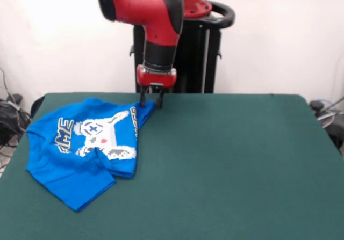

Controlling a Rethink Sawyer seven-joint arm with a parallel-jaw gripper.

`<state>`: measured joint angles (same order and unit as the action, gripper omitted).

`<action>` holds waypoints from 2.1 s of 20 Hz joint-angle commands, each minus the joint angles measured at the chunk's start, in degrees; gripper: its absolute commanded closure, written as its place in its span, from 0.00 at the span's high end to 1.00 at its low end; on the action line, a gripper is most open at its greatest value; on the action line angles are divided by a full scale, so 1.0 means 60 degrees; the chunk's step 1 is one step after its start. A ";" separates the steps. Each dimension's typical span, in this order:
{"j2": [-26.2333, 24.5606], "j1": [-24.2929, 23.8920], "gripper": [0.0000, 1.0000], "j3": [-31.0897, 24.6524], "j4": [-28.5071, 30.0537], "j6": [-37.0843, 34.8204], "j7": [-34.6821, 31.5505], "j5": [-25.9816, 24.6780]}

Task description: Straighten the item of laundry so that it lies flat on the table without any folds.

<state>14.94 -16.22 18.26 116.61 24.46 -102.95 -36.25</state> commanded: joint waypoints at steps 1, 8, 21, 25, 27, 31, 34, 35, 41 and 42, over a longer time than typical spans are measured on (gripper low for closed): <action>-0.1448 -0.1518 0.00 -0.3171 -0.2310 -0.2595 -0.0740 -0.0103; -0.0435 -0.1966 0.00 -0.4233 -0.2075 -0.3200 -0.0511 -0.0665; 0.1885 -0.1412 0.00 -0.4619 -0.1725 -0.4709 -0.0903 0.0155; 0.1703 -0.1855 0.00 -0.5269 -0.1783 -0.5142 -0.0588 0.0203; 0.1926 -0.1795 0.00 -0.5319 -0.1568 -0.5219 -0.0722 0.0377; 0.2664 -0.1650 0.00 -0.5298 -0.1101 -0.5698 -0.0784 0.0720; 0.2842 -0.1645 0.00 -0.5351 -0.0991 -0.5932 -0.0706 0.0865; 0.2856 -0.1633 0.00 -0.5375 -0.0993 -0.5993 -0.0680 0.0900; 0.3102 -0.1886 0.00 -0.6011 -0.0394 -0.6640 -0.0428 0.1219; 0.3171 -0.1913 0.00 -0.6160 -0.0170 -0.6696 -0.0456 0.1294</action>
<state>32.13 -27.89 -10.78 114.08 -8.08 -102.95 -32.88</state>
